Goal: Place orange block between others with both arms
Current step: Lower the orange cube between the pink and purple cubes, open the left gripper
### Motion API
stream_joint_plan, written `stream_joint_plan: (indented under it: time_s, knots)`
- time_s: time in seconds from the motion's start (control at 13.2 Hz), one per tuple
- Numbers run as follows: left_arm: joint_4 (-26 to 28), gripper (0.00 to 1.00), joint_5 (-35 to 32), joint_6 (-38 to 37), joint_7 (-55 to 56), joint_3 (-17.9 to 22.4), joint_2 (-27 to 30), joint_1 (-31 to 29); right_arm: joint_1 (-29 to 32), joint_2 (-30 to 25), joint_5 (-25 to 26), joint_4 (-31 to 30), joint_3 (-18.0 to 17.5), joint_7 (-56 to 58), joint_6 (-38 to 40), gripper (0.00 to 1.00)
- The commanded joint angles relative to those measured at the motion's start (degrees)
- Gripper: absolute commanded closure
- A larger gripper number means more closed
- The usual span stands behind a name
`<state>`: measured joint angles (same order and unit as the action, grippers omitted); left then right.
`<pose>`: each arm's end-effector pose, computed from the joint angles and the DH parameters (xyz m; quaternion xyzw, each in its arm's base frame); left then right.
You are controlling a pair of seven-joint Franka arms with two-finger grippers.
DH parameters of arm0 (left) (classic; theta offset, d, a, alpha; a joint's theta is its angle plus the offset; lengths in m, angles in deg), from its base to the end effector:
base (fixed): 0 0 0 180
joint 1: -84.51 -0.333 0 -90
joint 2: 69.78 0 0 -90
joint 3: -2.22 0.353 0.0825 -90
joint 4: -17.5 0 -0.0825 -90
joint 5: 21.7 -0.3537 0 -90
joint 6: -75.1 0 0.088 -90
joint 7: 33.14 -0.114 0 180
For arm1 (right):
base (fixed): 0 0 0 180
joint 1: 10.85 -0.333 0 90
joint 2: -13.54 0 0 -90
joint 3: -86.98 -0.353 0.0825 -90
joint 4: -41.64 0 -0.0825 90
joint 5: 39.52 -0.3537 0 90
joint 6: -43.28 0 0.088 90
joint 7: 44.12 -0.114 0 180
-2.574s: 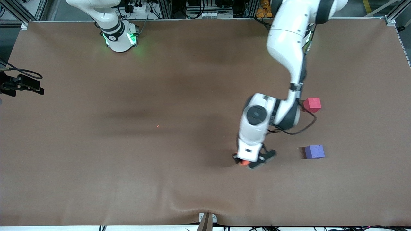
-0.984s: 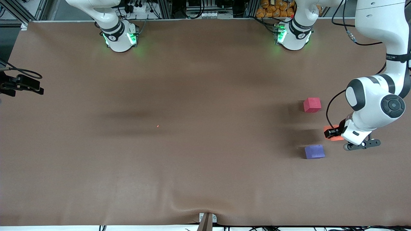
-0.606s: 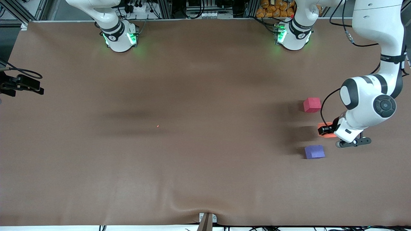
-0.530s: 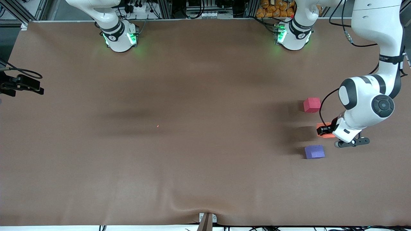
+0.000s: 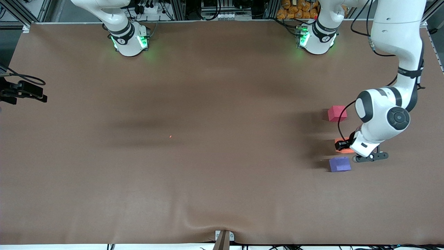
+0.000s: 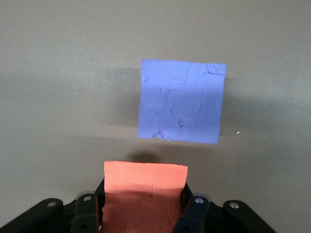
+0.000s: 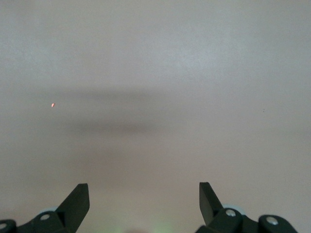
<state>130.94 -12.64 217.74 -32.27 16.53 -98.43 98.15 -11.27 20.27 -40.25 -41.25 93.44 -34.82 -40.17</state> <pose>0.6141 -0.0033 0.2702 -0.9980 -0.0601 -0.0152 0.0104 0.5490 -0.0521 0.6363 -0.9982 -0.0288 0.0530 0.0069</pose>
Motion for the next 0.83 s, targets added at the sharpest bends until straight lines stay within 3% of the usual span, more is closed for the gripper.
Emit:
stream_joint_plan:
  time_s: [0.0,0.23,0.68,0.76]
  knots:
    - [0.6,1.0,1.4,1.1,-1.7,-1.2,0.1,-0.5,0.2,0.6,1.1,1.6,-0.2,-0.1,0.7,0.0]
    - [1.5,1.0,1.5,1.1,-7.0,-1.4,0.4,-0.7,0.2,0.6,1.2,1.6,-0.2,0.0,0.7,0.0]
    - [3.2,1.0,1.5,1.1,-7.4,-1.4,-0.1,-2.5,0.2,0.6,1.2,1.6,-0.2,-0.1,0.7,0.0]
    - [3.5,0.72,1.5,1.1,-7.3,-1.4,-0.2,-2.6,0.2,0.6,1.2,1.6,-0.1,0.0,0.7,0.0]
